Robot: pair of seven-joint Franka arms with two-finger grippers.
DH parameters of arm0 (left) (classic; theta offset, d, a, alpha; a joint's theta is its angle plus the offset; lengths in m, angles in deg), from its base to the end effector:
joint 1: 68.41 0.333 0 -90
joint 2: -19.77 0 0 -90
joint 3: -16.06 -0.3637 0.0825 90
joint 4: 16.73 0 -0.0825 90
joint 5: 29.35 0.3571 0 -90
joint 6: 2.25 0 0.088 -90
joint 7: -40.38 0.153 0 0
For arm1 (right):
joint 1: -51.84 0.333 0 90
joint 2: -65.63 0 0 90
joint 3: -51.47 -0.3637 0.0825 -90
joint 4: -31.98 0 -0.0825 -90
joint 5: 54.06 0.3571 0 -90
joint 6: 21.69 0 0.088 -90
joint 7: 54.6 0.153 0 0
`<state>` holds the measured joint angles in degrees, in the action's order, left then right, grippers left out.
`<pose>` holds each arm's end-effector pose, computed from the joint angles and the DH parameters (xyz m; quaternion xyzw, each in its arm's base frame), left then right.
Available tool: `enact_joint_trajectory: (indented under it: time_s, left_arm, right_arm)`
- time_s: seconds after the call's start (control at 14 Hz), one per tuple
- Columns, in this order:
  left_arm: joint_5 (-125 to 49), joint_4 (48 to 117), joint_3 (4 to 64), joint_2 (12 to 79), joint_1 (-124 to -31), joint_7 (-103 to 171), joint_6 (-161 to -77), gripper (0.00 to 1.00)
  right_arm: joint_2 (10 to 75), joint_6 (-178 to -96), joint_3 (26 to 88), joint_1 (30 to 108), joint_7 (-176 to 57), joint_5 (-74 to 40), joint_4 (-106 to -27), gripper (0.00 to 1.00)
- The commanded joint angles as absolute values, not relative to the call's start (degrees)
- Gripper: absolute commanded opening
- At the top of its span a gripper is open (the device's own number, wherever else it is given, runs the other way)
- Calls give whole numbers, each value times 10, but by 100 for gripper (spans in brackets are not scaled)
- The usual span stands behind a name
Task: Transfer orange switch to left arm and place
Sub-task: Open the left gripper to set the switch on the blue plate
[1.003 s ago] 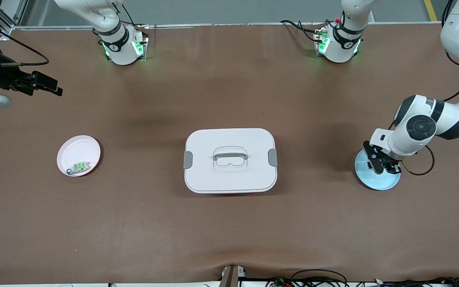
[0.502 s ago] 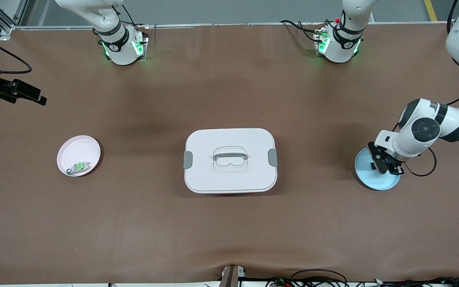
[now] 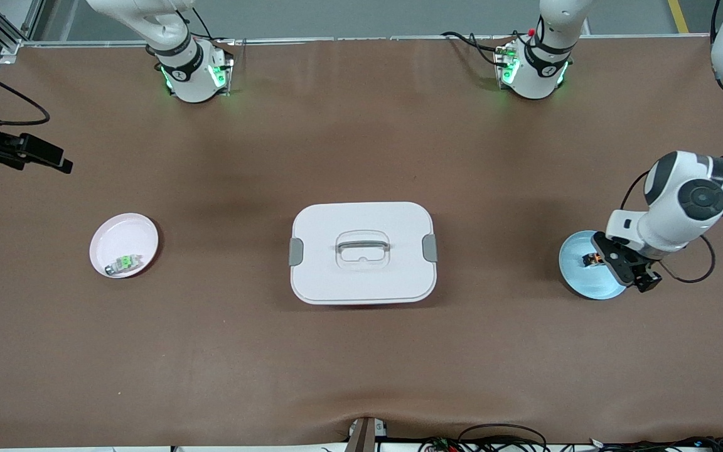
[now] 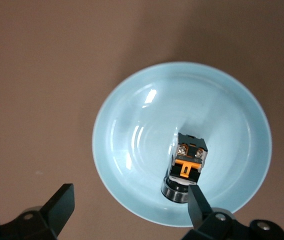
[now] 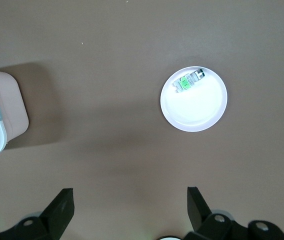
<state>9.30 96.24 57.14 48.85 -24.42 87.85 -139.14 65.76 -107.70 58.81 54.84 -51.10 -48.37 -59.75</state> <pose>0.6170 0.0837 0.2875 -0.8258 0.5572 -0.0098 0.0869 0.5134 -0.0233 0.6093 -0.9953 0.0672 0.0483 0.0501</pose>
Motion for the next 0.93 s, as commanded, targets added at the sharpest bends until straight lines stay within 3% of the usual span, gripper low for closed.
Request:
enact_joint_trajectory:
  time_s: [0.0, 0.5, 0.86]
  left_arm:
    - [14, 933, 581, 446, -238, 882, -1323, 100]
    - [-86, 787, 580, 433, -238, 762, -1133, 100]
    - [-119, 749, 599, 409, -238, 585, -1093, 100]
  right_arm:
    - [650, -1073, 577, 530, -520, -489, -579, 100]
    - [640, -1075, 546, 483, -520, -486, -563, 100]
    - [632, -1075, 546, 490, -520, -490, -555, 100]
